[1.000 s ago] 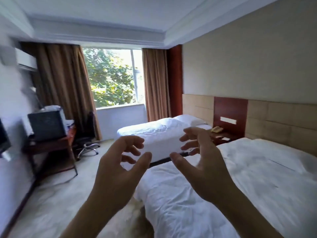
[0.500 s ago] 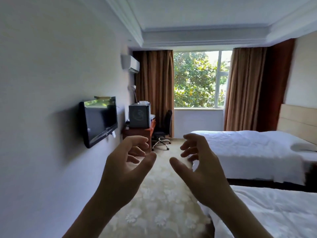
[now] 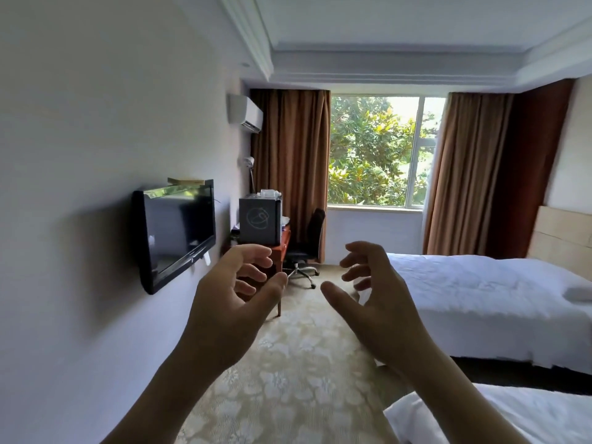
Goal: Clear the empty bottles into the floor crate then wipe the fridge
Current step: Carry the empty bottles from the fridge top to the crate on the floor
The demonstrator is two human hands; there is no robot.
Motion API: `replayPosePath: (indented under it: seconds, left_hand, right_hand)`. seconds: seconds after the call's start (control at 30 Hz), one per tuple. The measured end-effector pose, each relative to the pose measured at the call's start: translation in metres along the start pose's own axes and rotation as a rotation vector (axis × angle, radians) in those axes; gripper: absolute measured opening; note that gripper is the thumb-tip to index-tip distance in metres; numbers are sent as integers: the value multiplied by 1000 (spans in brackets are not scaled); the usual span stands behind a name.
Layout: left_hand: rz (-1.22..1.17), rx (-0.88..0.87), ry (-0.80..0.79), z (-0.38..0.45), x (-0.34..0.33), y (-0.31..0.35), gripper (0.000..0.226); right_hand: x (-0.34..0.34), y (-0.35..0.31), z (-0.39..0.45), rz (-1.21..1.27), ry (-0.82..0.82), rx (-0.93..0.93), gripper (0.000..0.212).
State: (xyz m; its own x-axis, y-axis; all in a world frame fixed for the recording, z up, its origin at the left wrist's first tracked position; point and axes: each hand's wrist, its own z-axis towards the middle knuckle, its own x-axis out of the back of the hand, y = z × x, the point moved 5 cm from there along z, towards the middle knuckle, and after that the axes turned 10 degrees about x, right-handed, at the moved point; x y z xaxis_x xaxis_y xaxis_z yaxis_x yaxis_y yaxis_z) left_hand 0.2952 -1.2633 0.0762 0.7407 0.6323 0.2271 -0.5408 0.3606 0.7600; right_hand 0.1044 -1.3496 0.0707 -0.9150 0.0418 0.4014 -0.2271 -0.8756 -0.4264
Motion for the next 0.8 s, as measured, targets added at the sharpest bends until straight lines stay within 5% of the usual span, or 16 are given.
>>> replayPosePath:
  seconds: [0.27, 0.8]
  left_hand:
    - [1, -4, -24, 87, -55, -58, 45]
    - [81, -12, 35, 328, -255, -190, 45]
  right_hand:
    - [-28, 94, 63, -39, -23, 7, 52]
    - [-60, 390, 244, 86, 39, 33, 48]
